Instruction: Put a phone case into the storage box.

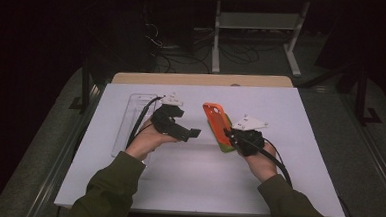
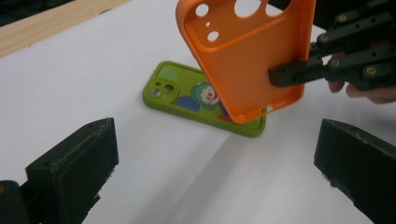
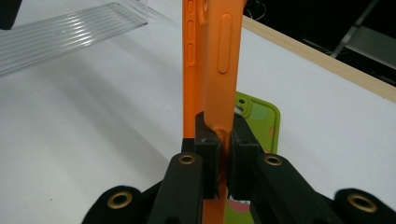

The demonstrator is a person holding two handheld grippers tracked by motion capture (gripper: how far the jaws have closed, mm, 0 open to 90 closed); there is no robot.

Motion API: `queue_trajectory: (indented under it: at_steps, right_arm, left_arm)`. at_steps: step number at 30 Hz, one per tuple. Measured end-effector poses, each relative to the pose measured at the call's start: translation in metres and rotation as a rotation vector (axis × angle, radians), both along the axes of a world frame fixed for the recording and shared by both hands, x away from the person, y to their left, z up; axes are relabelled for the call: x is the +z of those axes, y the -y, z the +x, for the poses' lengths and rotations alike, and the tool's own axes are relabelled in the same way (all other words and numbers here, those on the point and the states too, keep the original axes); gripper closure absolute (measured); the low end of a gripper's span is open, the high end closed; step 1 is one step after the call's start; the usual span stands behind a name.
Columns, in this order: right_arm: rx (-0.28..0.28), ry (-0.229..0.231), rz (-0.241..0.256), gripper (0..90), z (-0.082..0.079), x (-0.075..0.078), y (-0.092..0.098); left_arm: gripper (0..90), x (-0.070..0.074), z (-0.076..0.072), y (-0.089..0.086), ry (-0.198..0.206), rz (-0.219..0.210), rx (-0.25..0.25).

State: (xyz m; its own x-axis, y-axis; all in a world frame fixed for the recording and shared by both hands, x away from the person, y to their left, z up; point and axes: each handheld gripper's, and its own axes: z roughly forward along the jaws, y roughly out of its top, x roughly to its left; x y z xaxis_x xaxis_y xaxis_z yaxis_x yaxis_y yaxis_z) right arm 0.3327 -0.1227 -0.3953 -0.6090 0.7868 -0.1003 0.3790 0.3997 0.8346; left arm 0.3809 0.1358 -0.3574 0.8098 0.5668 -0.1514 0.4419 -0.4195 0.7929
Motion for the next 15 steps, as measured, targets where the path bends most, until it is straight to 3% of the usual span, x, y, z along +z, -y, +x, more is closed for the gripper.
queue_trajectory:
  at_steps: [3,6,8,15]
  right_arm:
    - [-0.011,-0.014,0.031,83.5,-0.001,0.001,0.000]
    - [-0.015,0.000,0.047,83.5,0.000,0.002,0.000]
    - [-0.024,-0.022,0.063,83.6,-0.001,0.003,0.000]
    - [-0.025,-0.024,0.083,83.5,-0.002,0.004,-0.005]
  left_arm:
    - [0.0,0.001,0.001,0.003,0.000,-0.024,0.005]
    - [0.0,0.002,0.002,0.008,0.007,-0.046,0.005]
    - [0.0,0.003,0.002,0.011,0.010,-0.063,0.008]
    - [0.0,0.003,0.005,0.027,0.013,-0.090,0.007]
